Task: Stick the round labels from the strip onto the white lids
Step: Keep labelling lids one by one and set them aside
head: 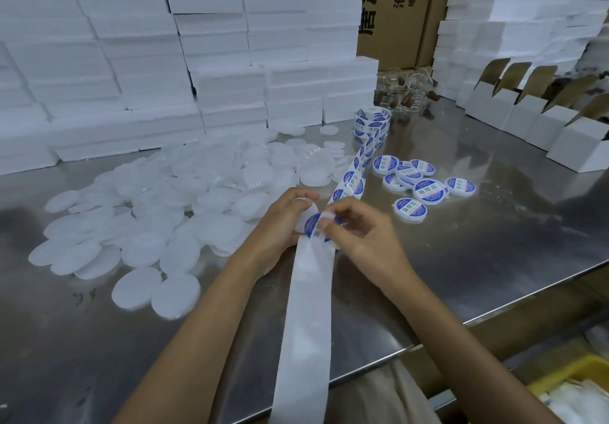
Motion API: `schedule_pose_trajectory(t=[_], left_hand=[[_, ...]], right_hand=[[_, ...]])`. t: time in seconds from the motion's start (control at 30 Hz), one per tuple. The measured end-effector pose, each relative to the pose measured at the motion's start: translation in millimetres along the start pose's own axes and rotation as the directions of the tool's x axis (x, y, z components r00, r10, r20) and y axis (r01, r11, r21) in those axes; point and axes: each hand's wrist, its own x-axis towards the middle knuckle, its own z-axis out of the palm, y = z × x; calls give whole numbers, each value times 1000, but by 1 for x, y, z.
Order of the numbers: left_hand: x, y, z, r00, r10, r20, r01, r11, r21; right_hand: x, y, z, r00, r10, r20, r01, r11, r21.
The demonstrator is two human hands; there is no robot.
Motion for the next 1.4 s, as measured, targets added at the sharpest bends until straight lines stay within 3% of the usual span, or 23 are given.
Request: schedule_pose_trajectory(t=[0.07,0.3,0.5,1.13,1.27,1.4], left_hand=[[0,1,0,999,-35,18,36,996,-81],[-3,4,-6,991,-91,99,117,948,-297],[-3,7,-4,984,-58,167,149,782,-605],[-8,10,8,982,-32,184,128,831,-541],[-9,9,11,987,-38,153,115,840,-530],[-8,9,10,991,-33,131,107,777,-620]], right_hand=[[6,-3,-2,996,67,-54,-59,987,150],[30,-3,2,981,188,-55,-167,950,265],[26,10,24,988,141,-68,-133,985,108],[28,25,23,998,48,-37,-49,999,-22],[27,30,23,995,86,-53,-92,988,-120],[28,30,19,981,141,-131,-165,968,-190]])
